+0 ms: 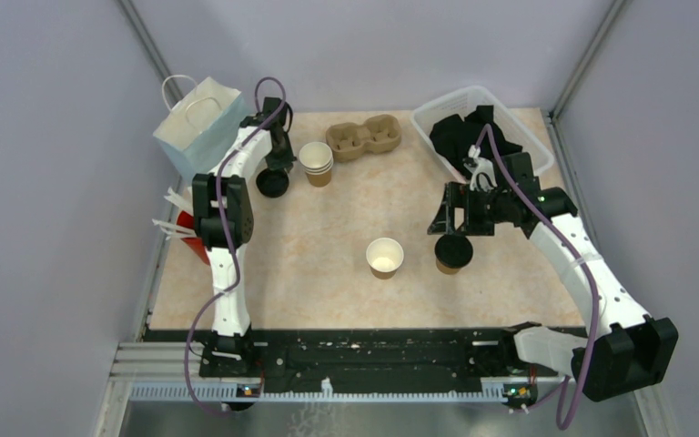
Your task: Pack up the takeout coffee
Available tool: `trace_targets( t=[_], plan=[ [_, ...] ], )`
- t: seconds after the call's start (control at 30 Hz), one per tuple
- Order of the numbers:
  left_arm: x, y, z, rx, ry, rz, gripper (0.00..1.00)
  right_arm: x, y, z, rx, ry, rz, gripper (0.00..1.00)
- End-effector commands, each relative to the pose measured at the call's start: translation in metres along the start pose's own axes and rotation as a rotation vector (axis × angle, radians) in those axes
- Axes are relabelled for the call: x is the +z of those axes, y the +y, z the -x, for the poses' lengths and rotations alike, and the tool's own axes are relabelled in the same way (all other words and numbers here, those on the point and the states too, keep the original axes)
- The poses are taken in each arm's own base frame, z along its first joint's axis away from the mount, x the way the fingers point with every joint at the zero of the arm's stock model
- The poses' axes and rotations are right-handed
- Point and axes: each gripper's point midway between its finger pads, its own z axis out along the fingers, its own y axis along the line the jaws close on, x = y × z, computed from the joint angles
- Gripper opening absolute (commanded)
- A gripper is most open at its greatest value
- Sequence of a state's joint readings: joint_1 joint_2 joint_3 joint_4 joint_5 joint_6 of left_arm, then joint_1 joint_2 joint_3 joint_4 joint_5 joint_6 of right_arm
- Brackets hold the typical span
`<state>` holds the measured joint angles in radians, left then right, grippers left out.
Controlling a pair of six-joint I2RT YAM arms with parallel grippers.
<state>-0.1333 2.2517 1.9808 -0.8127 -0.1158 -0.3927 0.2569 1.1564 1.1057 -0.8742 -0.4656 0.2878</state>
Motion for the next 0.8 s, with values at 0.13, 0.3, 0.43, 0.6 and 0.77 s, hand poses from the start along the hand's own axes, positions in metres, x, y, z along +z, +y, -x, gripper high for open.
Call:
trace_targets(
  t=[0.13, 0.3, 0.43, 0.6, 0.77],
  plan=[
    [0.006, -0.002, 0.008, 0.005, -0.016, -0.012, 0.18, -0.001, 0.0, 0.007, -0.022, -0.031, 0.011, 0.86],
    [0.006, -0.003, 0.007, 0.005, -0.013, -0.015, 0.16, -0.001, 0.0, 0.007, -0.023, -0.032, 0.01, 0.86],
    [0.003, -0.003, 0.009, 0.004, -0.02, -0.015, 0.13, -0.001, 0.0, 0.007, -0.023, -0.032, 0.011, 0.86],
    [-0.006, -0.004, 0.015, 0.003, -0.042, -0.022, 0.09, -0.001, 0.0, 0.007, -0.025, -0.033, 0.011, 0.86],
    [-0.02, -0.007, 0.022, -0.005, -0.067, -0.042, 0.0, -0.001, 0.001, 0.007, -0.026, -0.034, 0.013, 0.86]
  ],
)
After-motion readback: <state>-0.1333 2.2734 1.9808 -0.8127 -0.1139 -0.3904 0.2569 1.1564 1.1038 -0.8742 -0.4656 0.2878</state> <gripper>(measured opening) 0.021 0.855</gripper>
